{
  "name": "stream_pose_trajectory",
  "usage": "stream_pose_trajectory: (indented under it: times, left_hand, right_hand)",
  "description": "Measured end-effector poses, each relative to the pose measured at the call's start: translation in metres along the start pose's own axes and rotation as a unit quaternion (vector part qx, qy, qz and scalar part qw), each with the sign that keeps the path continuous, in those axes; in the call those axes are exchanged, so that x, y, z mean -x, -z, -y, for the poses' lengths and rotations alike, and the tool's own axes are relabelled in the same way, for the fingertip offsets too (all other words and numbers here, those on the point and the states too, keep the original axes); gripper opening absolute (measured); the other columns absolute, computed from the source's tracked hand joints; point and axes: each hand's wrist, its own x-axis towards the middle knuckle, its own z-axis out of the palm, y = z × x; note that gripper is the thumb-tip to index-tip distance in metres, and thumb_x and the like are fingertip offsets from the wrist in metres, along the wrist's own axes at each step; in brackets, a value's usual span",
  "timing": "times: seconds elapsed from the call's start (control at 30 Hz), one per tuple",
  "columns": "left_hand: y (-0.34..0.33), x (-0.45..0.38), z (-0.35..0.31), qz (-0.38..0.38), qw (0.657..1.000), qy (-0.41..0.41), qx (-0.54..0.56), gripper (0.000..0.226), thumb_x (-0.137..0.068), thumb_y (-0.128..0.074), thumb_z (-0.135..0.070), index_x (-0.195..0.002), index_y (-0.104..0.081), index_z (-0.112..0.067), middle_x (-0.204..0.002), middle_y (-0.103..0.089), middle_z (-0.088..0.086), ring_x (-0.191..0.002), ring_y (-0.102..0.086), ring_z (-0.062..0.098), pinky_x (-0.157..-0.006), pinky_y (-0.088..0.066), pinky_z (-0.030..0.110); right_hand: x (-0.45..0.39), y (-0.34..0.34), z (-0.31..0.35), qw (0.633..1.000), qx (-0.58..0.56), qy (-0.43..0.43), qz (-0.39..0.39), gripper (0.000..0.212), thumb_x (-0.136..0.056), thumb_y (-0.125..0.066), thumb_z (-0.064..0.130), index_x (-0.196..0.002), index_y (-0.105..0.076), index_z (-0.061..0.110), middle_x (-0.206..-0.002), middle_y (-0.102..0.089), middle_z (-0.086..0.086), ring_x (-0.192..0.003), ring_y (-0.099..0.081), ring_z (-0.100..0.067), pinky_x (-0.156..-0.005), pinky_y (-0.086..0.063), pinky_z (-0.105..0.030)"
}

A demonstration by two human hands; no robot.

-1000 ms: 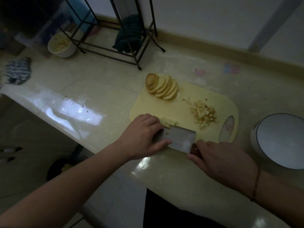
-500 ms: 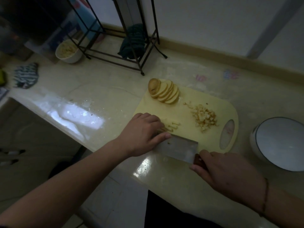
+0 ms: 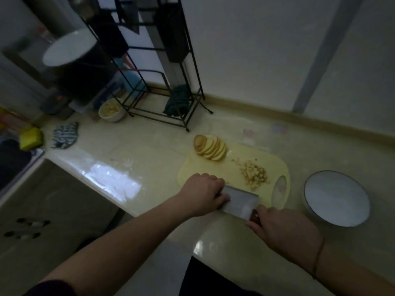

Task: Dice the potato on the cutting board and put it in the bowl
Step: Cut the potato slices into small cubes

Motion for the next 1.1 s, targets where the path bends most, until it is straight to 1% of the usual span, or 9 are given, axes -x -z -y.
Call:
stream_pose_trajectory:
  times: [0.1, 0.2, 0.23, 0.3, 0.37, 0.7, 0.9, 1.03, 1.1]
  left_hand:
    - [0.005, -0.024, -0.016, -0.004, 0.998, -0.061, -0.028, 0.025, -0.097, -0.054, -0.034, -0.088, -0.057, -0.011, -0.086, -0.063, 0.014, -0.077, -0.06, 0.036, -0.062, -0.033, 0.036]
    - [0.013, -0.051, -0.026, -0.015, 0.995, -0.09, -0.034, 0.022, -0.095, -0.056, -0.027, -0.086, -0.057, -0.007, -0.082, -0.062, 0.018, -0.074, -0.06, 0.038, -0.059, -0.033, 0.037]
    - [0.016, -0.06, -0.029, -0.018, 0.996, -0.088, -0.03, 0.022, -0.096, -0.056, -0.026, -0.088, -0.058, -0.006, -0.085, -0.063, 0.018, -0.076, -0.06, 0.038, -0.06, -0.036, 0.038]
    - [0.02, -0.077, -0.033, -0.021, 0.996, -0.08, -0.026, 0.025, -0.099, -0.054, -0.029, -0.094, -0.059, -0.005, -0.09, -0.064, 0.018, -0.082, -0.059, 0.037, -0.065, -0.042, 0.04]
    - [0.022, -0.089, -0.037, -0.025, 0.997, -0.069, -0.034, 0.026, -0.1, -0.053, -0.032, -0.098, -0.06, -0.008, -0.094, -0.065, 0.015, -0.086, -0.059, 0.036, -0.07, -0.043, 0.04]
    - [0.018, -0.104, -0.03, -0.031, 0.997, -0.011, 0.068, 0.027, -0.1, -0.058, -0.025, -0.121, -0.067, -0.013, -0.116, -0.068, 0.008, -0.108, -0.06, 0.026, -0.087, -0.046, 0.034]
    - [0.054, -0.076, -0.016, -0.026, 0.996, -0.019, 0.089, 0.013, -0.096, -0.065, -0.026, -0.103, -0.068, -0.015, -0.096, -0.063, -0.003, -0.092, -0.06, 0.018, -0.071, -0.036, 0.023]
    - [0.125, -0.017, -0.019, 0.069, 0.996, -0.058, 0.016, 0.022, -0.093, -0.067, -0.04, -0.109, -0.066, -0.026, -0.096, -0.058, -0.014, -0.086, -0.055, 0.006, -0.07, -0.041, 0.021]
    - [0.175, 0.028, -0.028, 0.122, 0.989, -0.074, 0.028, 0.031, -0.089, -0.066, -0.051, -0.114, -0.062, -0.034, -0.102, -0.058, -0.02, -0.091, -0.054, 0.0, -0.075, -0.046, 0.017]
  right_hand:
    - [0.003, 0.005, -0.011, 1.0, 0.017, -0.008, -0.01, 0.046, -0.085, -0.035, 0.054, -0.061, -0.057, 0.021, -0.041, -0.047, -0.002, -0.025, -0.039, -0.015, -0.04, 0.001, -0.019]
    - [0.002, 0.011, -0.022, 0.998, 0.057, -0.014, -0.024, 0.049, -0.089, -0.037, 0.054, -0.071, -0.061, 0.016, -0.054, -0.06, -0.007, -0.033, -0.049, -0.021, -0.033, -0.029, -0.024]
    - [0.001, 0.016, -0.024, 0.997, 0.06, -0.011, -0.04, 0.048, -0.094, -0.035, 0.053, -0.085, -0.062, 0.014, -0.071, -0.067, -0.011, -0.046, -0.059, -0.024, -0.041, -0.039, -0.029]
    - [0.001, 0.029, -0.024, 0.999, 0.02, -0.039, 0.018, 0.047, -0.102, -0.025, 0.051, -0.118, -0.051, 0.015, -0.108, -0.066, -0.008, -0.085, -0.066, -0.027, -0.064, -0.044, -0.032]
    - [0.0, 0.036, -0.023, 0.995, 0.007, -0.06, 0.076, 0.05, -0.102, -0.021, 0.051, -0.131, -0.042, 0.016, -0.12, -0.062, -0.006, -0.1, -0.062, -0.026, -0.074, -0.044, -0.033]
    - [0.013, 0.029, -0.012, 0.992, 0.001, -0.087, 0.092, 0.049, -0.102, -0.025, 0.05, -0.126, -0.048, 0.014, -0.118, -0.063, -0.009, -0.101, -0.063, -0.029, -0.069, -0.034, -0.03]
    - [0.02, 0.032, -0.003, 0.991, 0.002, -0.099, 0.094, 0.049, -0.102, -0.022, 0.052, -0.121, -0.05, 0.017, -0.117, -0.063, -0.004, -0.1, -0.063, -0.024, -0.066, -0.031, -0.031]
    - [0.023, 0.021, -0.002, 0.986, -0.066, -0.143, 0.061, 0.05, -0.098, -0.021, 0.059, -0.111, -0.052, 0.023, -0.104, -0.066, 0.0, -0.091, -0.064, -0.018, -0.062, -0.033, -0.03]
    - [0.022, 0.018, -0.001, 0.979, -0.114, -0.162, 0.044, 0.051, -0.095, -0.018, 0.062, -0.104, -0.052, 0.025, -0.099, -0.067, 0.0, -0.087, -0.064, -0.019, -0.061, -0.034, -0.03]
